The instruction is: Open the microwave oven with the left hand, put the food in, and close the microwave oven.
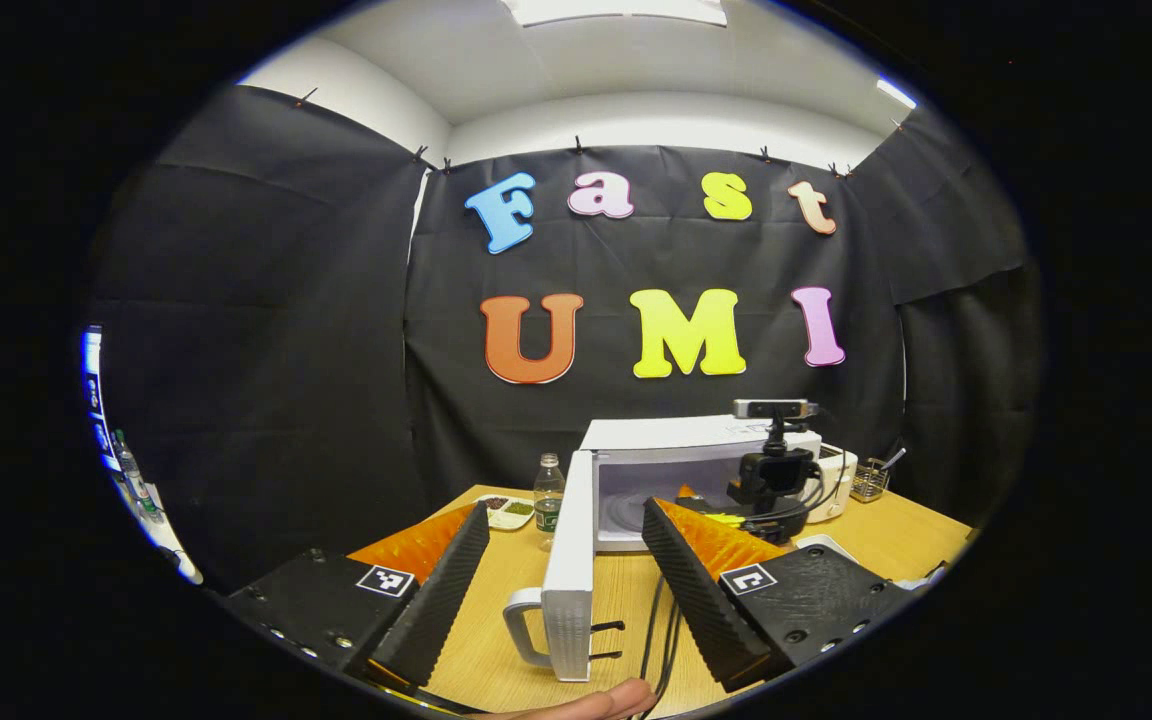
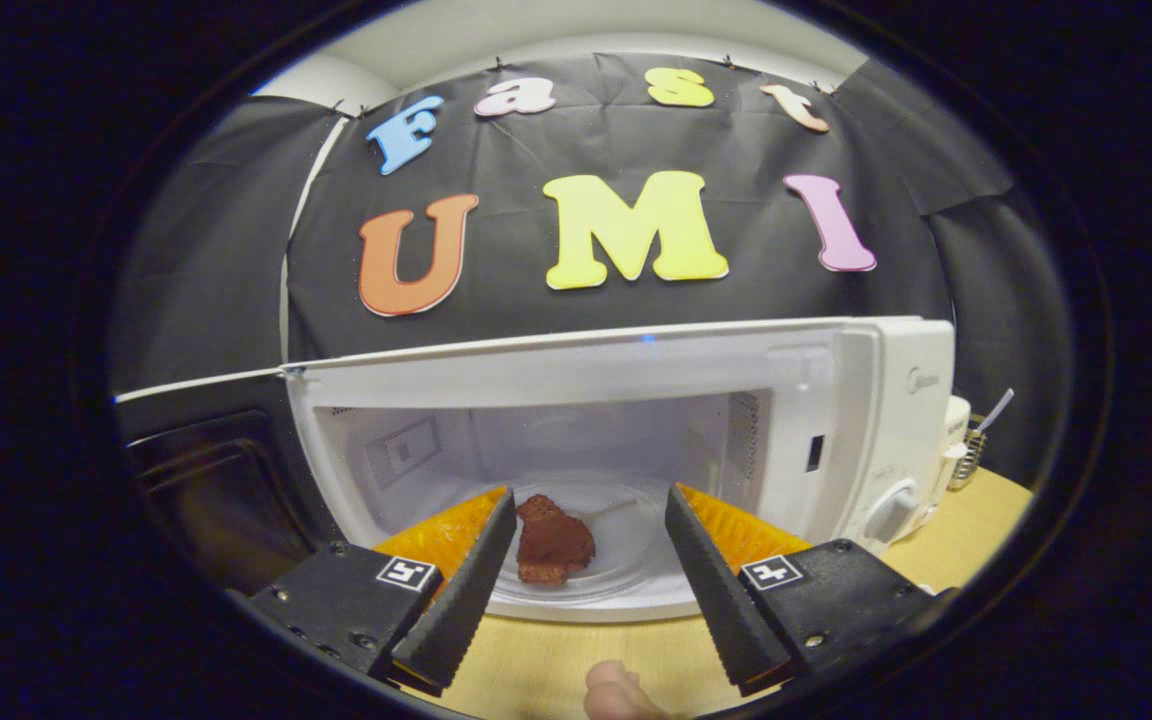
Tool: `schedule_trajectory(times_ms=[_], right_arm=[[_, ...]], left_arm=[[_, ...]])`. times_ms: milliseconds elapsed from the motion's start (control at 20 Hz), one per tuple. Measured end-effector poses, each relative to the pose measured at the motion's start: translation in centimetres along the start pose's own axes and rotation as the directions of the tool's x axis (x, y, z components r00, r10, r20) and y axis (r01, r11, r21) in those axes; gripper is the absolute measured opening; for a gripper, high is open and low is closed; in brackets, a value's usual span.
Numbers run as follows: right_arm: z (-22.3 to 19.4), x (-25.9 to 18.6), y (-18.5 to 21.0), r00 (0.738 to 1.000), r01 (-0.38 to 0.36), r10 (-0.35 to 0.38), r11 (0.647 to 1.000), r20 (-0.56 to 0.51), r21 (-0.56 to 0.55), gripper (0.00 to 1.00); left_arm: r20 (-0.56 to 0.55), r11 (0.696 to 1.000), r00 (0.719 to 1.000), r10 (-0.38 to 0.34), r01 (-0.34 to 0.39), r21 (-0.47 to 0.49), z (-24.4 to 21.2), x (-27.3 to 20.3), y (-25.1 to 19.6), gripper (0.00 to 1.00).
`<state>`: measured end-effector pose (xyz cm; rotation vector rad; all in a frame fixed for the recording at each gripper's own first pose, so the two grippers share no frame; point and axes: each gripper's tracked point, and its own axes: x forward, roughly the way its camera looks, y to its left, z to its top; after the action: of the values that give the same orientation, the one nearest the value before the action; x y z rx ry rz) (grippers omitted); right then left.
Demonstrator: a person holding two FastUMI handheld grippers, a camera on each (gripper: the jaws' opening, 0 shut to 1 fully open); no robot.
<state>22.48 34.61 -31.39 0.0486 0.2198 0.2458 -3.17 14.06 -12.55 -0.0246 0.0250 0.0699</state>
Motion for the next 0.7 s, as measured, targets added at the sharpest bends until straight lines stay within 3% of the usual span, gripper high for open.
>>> schedule_trajectory(times_ms=[350,700], right_arm=[[4.5,-12.2,-3.6,0.998,-0.055,0.056,0.997,0.02,-0.05,0.96],[12.6,-26.0,-10.6,0.986,0.036,-0.027,0.998,0.162,-0.051,0.96]], left_arm=[[-0.021,0.999,1.0,0.016,-0.017,-0.046,-1.2,-2.1,2.7,0.95],[-0.037,1.0,0.999,0.019,-0.019,-0.008,-4.0,-2.5,4.6,0.94]])
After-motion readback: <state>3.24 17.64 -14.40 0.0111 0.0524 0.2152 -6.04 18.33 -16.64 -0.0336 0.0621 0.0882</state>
